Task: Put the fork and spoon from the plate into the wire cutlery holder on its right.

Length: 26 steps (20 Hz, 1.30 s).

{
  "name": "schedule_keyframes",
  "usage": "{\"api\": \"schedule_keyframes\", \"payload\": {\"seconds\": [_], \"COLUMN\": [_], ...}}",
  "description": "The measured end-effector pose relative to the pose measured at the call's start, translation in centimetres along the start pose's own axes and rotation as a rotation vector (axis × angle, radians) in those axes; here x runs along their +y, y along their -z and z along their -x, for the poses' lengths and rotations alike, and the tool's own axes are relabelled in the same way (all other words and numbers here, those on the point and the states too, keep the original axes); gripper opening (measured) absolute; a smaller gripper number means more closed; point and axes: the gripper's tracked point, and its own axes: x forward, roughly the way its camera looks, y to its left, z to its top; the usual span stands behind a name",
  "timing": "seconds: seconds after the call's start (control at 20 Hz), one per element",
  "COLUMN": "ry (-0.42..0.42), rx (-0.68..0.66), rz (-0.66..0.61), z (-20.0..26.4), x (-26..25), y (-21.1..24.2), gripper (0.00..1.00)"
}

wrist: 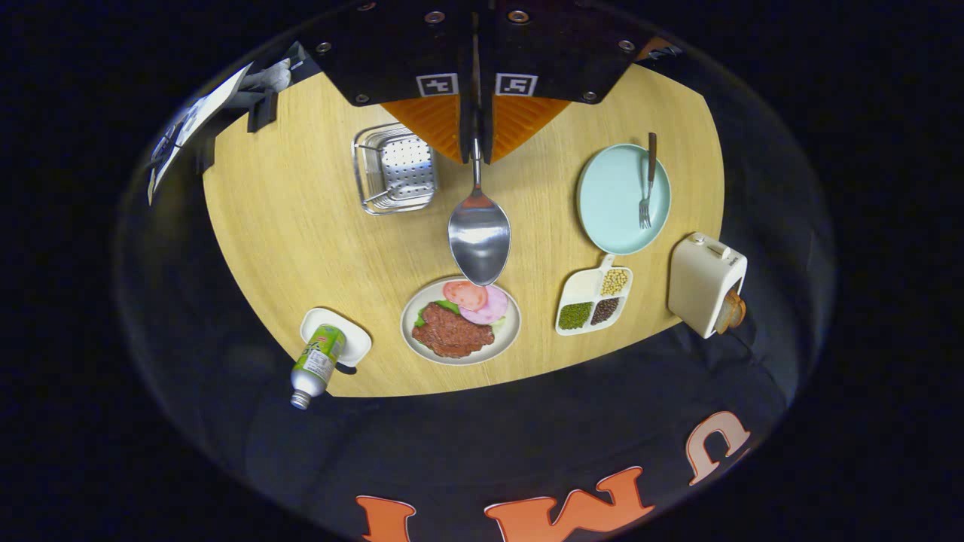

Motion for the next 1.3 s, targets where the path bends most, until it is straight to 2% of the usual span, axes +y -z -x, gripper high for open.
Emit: {"api": "schedule_keyframes", "payload": {"seconds": [0.2,0.4,0.65,0.8,1.1,1.3], "ry": [0.034,0.058,0.046,0.067,0.051,-0.018], "rx": [0.065,0.128,0.168,0.135,0.014,-0.161], "rz": [-0.012,0.040,0.040,0.032,-0.010,-0.044], "z": [-0.4,-1.1,-1.9,-2.3,-1.7,0.2], "x": [-3.0,-4.9,-5.6,-6.0,-5.5,-3.5], "y": [2.5,4.8,5.9,4.9,1.3,-2.6], "gripper": [0.04,0.04,0.06,0.07,0.10,0.12]}}
